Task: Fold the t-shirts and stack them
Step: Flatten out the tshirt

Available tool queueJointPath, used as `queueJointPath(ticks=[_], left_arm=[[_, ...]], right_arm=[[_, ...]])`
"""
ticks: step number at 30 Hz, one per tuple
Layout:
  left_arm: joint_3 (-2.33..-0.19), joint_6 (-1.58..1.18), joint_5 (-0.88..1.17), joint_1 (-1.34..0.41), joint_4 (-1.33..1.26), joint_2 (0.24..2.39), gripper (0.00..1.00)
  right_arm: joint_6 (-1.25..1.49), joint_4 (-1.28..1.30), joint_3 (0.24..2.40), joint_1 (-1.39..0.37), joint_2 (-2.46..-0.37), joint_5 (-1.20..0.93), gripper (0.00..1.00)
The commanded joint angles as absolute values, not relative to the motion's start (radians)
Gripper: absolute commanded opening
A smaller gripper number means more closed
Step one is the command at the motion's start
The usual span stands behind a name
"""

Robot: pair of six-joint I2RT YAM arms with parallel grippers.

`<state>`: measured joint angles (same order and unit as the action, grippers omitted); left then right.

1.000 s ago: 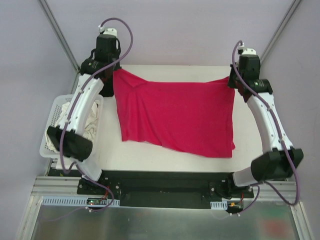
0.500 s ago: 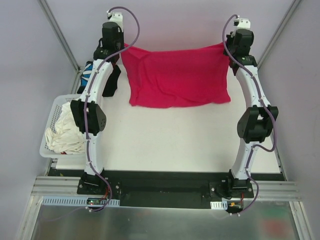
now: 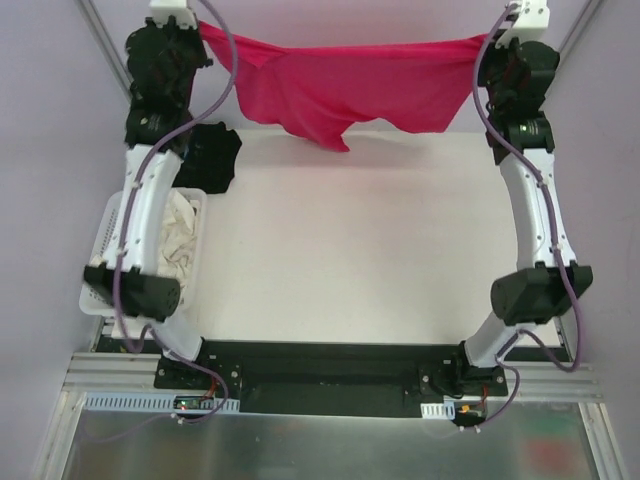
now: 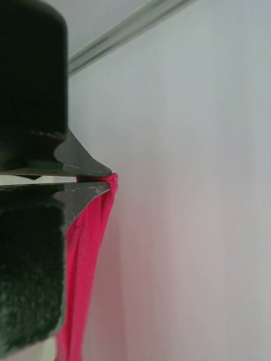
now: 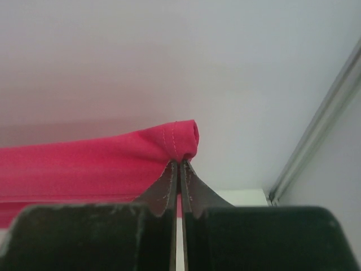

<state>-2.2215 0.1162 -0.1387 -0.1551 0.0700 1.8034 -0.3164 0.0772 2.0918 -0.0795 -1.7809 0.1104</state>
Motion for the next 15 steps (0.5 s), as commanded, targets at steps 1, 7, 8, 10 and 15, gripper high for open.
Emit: queueJointPath(ticks=[1, 7, 8, 10, 15], left_arm=[[-1.834, 0.063, -0.126, -0.147, -0.069, 1.470, 0.00], [-1.404, -0.029, -0.066, -0.160, -0.032, 1.179, 0.48], [-1.360, -0.041, -0.040, -0.160, -0.017, 1.146, 0.59], [-1.275, -0.040, -0.061, -0.181, -0.005, 1.070, 0.99], [-1.245, -0.034, -0.132, -0.187, 0.043, 0.982, 0.99]], right_arm=[[-0.336, 0.005, 1.747, -0.078, -1.550, 0.140, 0.01], [-0.296, 0.024, 1.442, -0.069, -1.296, 0.101, 0.22], [-0.266, 0.035, 1.399, -0.064, -1.272, 0.098, 0.34], [-0.258, 0.051, 1.356, -0.064, -1.198, 0.098, 0.89], [-0.262, 0.049, 1.276, -0.064, -1.080, 0.126, 0.90]])
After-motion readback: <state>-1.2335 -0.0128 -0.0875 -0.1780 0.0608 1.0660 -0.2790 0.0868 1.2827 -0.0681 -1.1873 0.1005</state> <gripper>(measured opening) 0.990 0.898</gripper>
